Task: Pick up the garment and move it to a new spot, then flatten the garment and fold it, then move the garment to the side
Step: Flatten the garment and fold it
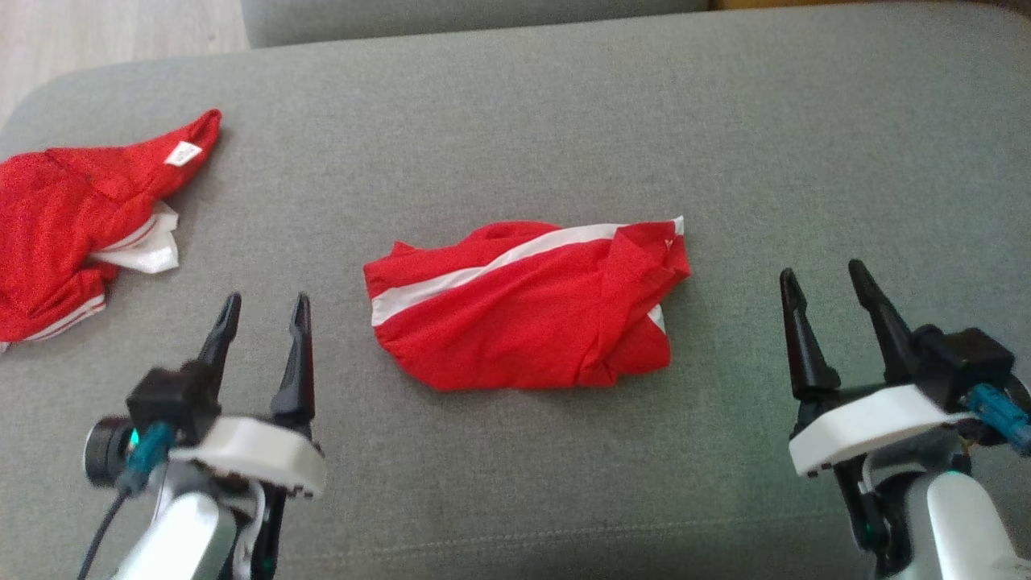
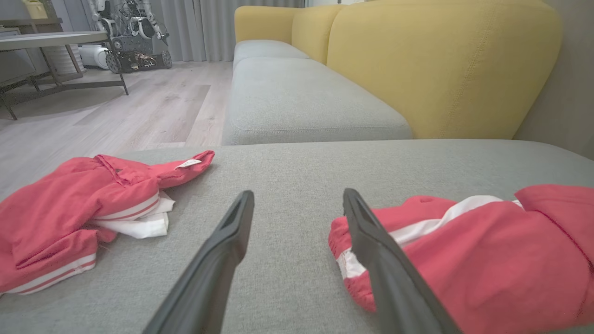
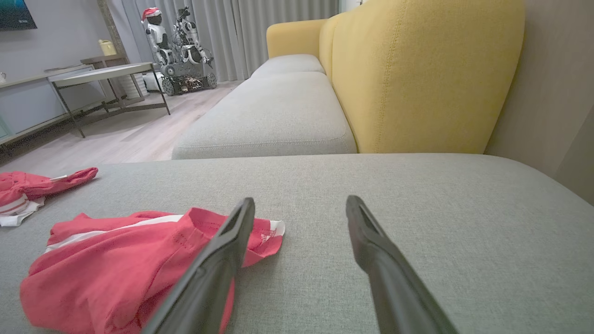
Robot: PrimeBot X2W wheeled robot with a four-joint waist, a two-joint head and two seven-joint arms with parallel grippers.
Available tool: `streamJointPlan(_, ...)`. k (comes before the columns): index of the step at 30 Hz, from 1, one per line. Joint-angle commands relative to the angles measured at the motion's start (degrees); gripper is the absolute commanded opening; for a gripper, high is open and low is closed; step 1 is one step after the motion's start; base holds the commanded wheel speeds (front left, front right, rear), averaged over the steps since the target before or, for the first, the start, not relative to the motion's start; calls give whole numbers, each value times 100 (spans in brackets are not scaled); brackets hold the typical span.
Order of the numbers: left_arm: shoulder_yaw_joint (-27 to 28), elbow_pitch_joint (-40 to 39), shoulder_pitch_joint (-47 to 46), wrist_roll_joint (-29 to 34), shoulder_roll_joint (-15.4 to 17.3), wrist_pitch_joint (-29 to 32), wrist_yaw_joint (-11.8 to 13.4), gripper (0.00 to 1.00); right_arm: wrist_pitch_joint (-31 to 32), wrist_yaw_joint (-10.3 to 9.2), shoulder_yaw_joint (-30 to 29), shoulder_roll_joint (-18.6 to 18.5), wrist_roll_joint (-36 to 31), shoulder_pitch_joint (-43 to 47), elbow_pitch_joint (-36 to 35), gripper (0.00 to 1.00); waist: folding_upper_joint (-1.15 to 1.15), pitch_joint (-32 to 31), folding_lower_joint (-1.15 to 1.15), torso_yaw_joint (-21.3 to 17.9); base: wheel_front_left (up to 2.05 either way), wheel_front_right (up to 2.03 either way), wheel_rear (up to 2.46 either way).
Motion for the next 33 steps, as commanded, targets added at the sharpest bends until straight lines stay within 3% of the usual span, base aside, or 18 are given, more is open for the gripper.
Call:
streamJointPlan(1,279,-274,-30,62,214,-68,61,100,55,43,129,-16,-57,-45,-198,100,0,-102,0,42,0,0,0)
streamJointPlan(10,364,-556,373,45,294,-69,196,100,154,43,142,-16,-50,101,-231,100,0,-242,0,63,0,0,0)
streamJointPlan(21,340,-555,317,-2,253,-65,156,100,255,43,138,-16,6,51,-267,100,0,-193,0,146,0,0,0)
streamJointPlan(26,254,-574,90,41,193,-51,96,100,466,43,341,-16,143,-398,-81,100,0,8,0,366,0,0,0)
streamJointPlan(33,179,-496,-216,106,90,-53,12,100,1011,43,892,-20,322,-1297,713,100,0,321,0,634,0,0,0)
